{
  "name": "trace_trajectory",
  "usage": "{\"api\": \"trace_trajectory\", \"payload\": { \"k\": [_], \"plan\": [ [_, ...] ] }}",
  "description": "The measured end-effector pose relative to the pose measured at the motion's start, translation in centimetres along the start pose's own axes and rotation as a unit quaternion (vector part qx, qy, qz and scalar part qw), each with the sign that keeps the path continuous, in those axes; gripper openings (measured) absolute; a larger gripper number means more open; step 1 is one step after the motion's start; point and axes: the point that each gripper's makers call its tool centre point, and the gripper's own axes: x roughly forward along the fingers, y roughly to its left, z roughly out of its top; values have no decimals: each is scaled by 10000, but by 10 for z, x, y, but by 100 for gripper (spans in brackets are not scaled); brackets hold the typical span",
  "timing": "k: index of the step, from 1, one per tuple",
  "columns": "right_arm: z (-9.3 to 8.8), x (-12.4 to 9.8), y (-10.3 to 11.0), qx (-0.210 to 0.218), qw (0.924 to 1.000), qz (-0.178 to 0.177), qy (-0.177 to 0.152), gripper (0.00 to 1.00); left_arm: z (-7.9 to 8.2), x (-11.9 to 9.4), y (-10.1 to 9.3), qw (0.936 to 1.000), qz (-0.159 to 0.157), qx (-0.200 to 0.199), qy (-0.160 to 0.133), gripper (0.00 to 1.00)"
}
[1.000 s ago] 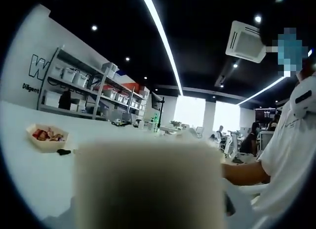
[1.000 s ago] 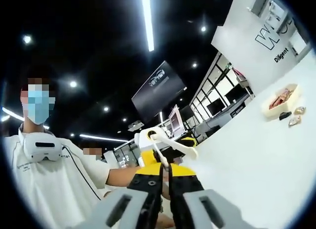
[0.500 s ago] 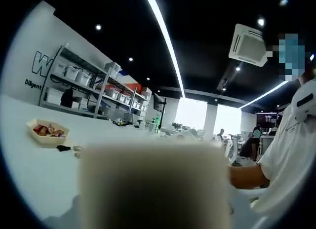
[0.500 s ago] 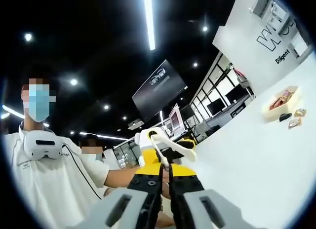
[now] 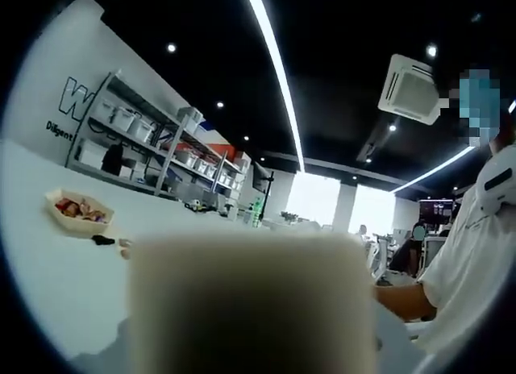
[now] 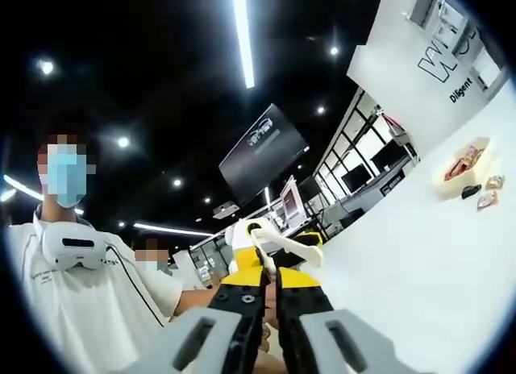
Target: Place the target food into the container with the food tongs after gripping and lifting it, then release it inside without dropping or visibly crushing the food.
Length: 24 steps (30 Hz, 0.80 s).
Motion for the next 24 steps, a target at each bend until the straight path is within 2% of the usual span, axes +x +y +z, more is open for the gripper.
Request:
{"api": "trace_trajectory", "payload": {
  "k": [6,14,20,24],
  "plan": [
    [-3,0,1,3,10000,28,23,0,-1,0,0,10000,19,53,72,29],
    [-12,1,-1,108,9999,57,30,0,-2,-1,2,9999,9,-132,87,31],
    [-15,3,3,100,9999,24,129,0,5,2,-1,9998,-69,-188,-50,32],
    [-13,1,3,131,9999,-3,110,0,11,5,-5,9999,-113,-63,-98,31]
  ]
}}
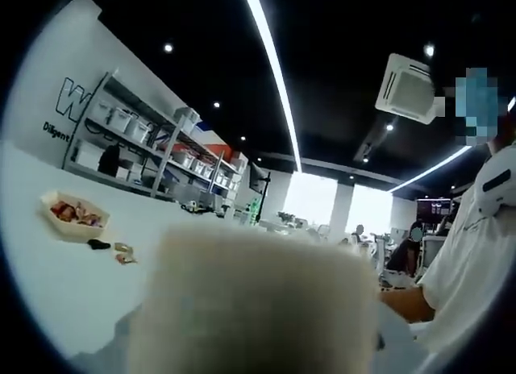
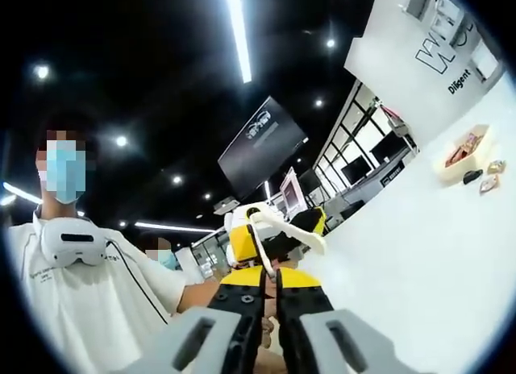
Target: Place the target food into the container with the food tongs after gripping and lifting it, then release it inside without dropping or visibly crushing the food.
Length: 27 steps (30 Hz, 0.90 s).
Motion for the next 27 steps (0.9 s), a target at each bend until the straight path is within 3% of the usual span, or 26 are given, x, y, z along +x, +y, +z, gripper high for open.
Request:
{"api": "trace_trajectory", "payload": {
  "k": [1,4,10,21,23,24,25,27],
  "plan": [
    [1,0,1,26,10000,11,-31,0,6,1,-3,9998,-71,-100,-147,32],
    [5,-2,2,73,9998,45,-168,0,9,3,-5,9998,-71,-99,-168,32],
    [29,-6,10,537,9947,244,-837,0,21,8,-12,9996,-69,-13,-272,34],
    [16,2,16,666,9959,233,-559,0,33,22,-26,9993,-42,277,-254,31],
    [18,2,17,726,9951,252,-622,0,35,22,-29,9991,-38,334,-267,31],
    [23,1,20,777,9935,310,-774,0,36,22,-27,9983,61,524,-255,30],
    [28,-2,20,813,9917,366,-926,0,37,21,-29,9986,18,459,-245,30],
    [38,-6,28,1060,9854,672,-1151,0,36,20,-27,9983,60,561,-153,30]
  ]
}}
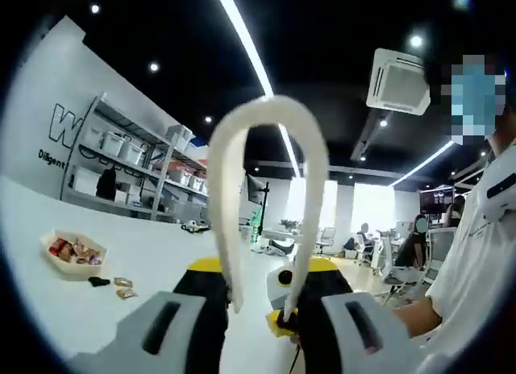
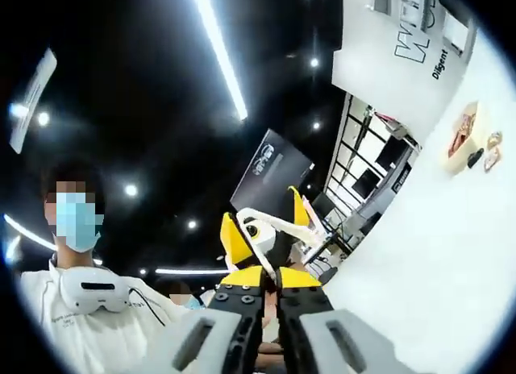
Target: Place the target food into the container with the food tongs after gripping and lifting it, then release it inside without dropping or visibly crushing the food.
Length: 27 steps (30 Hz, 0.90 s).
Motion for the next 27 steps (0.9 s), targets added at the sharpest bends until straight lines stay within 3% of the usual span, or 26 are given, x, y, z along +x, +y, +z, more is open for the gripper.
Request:
{"api": "trace_trajectory", "payload": {
  "k": [1,5,19,21,23,25,27],
  "plan": [
    [5,0,1,-18,9999,44,-131,0,-3,0,-1,10000,-11,-13,98,30],
    [4,-1,0,-77,9999,28,-96,0,-3,0,-2,9998,1,28,201,29],
    [1,2,7,14,9997,193,-140,0,-1,2,-2,9997,-37,-169,186,28],
    [8,2,10,65,9990,284,-339,0,-3,2,-1,9996,30,119,269,29],
    [7,2,12,108,9989,292,-337,0,-7,1,-2,9991,1,210,374,28],
    [6,4,13,135,9988,324,-340,0,-6,-1,-4,9994,-42,-46,333,28],
    [4,5,13,86,9989,282,-361,0,-6,-1,-2,9993,-14,-55,370,28]
  ]
}}
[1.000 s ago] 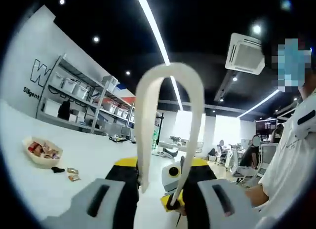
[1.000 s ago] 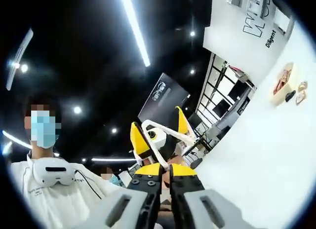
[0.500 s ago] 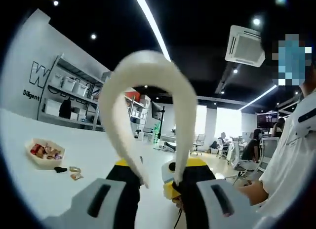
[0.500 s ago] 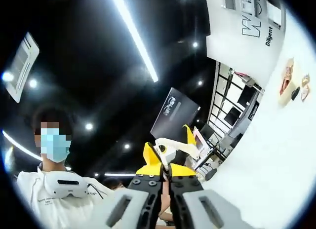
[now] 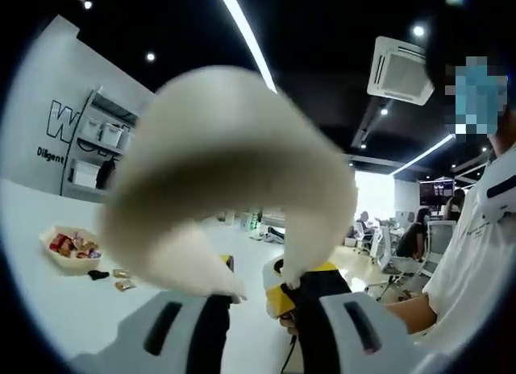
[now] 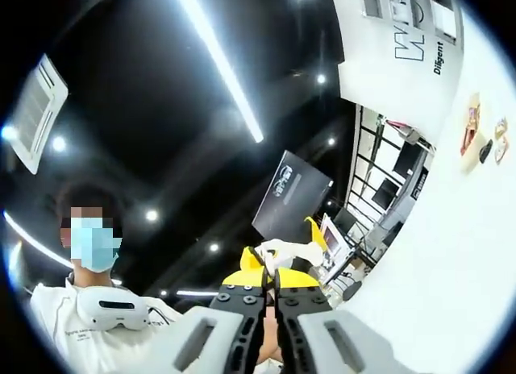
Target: Place the target food into the container with the food tongs after gripping and lifting it, then release it inside without dropping or visibly crushing the food.
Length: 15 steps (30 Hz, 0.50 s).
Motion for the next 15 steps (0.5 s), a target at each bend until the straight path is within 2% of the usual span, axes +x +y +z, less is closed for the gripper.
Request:
{"api": "trace_trajectory", "payload": {
  "k": [4,7,10,13,14,15],
  "plan": [
    [0,-2,-4,19,10000,-27,6,0,-3,0,-1,10000,32,75,55,28],
    [-3,-3,-3,-46,10000,-7,64,0,-5,0,-4,9999,-33,-45,97,28],
    [-8,-2,-3,-53,9998,-42,192,0,-3,0,-7,9999,-48,-28,90,28],
    [-18,1,-9,-134,9987,-170,453,0,-2,1,-10,9999,-82,4,82,27],
    [-16,1,-6,-147,9990,-97,403,0,-2,1,-11,9999,-98,3,86,27],
    [-14,1,-3,-106,9993,-18,358,0,2,0,-12,9999,-135,-91,-31,26]
  ]
}}
